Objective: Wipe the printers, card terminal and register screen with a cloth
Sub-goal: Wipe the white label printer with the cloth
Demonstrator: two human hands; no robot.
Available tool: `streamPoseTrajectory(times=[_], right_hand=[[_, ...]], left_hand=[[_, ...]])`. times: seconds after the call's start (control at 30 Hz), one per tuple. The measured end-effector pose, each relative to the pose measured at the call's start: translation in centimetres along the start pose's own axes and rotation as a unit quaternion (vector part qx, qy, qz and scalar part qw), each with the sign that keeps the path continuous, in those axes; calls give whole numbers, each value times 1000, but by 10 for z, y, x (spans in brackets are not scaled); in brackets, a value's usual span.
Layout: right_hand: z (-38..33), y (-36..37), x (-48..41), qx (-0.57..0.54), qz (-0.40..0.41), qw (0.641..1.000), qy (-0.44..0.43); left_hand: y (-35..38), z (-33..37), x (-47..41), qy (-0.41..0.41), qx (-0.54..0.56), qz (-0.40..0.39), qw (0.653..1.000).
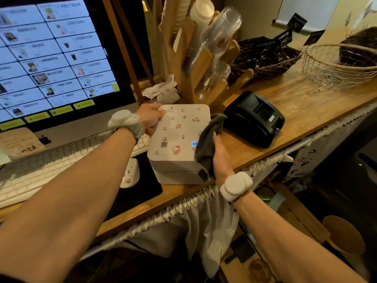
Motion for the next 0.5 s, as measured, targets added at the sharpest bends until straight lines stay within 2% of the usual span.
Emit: streamPoseTrajectory(times=[0.1, 0.23, 0.4, 0.5], right_hand=[[15, -6, 10, 7, 24, 1000, 7], [2, -6, -2, 50, -2, 999, -16], [15, -6, 2, -11, 13, 998, 53], [5, -6, -8, 6, 9, 1000, -2]], left_hand=[[-1, -1, 0, 7, 5, 12, 1000], [-1, -1, -1, 3, 5, 2, 1000], [0, 1, 1, 10, -1, 18, 1000], [0, 2, 0, 13, -29, 19, 999]])
Point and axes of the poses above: each hand's wrist, its own x-axis away from the middle knuckle, its own y-axis out of the palm, z = x × y, the point moved 3 cm from there along -x, towards the middle knuckle, and after that the axes turned 5 degrees about -y, right-handed, at the moved point
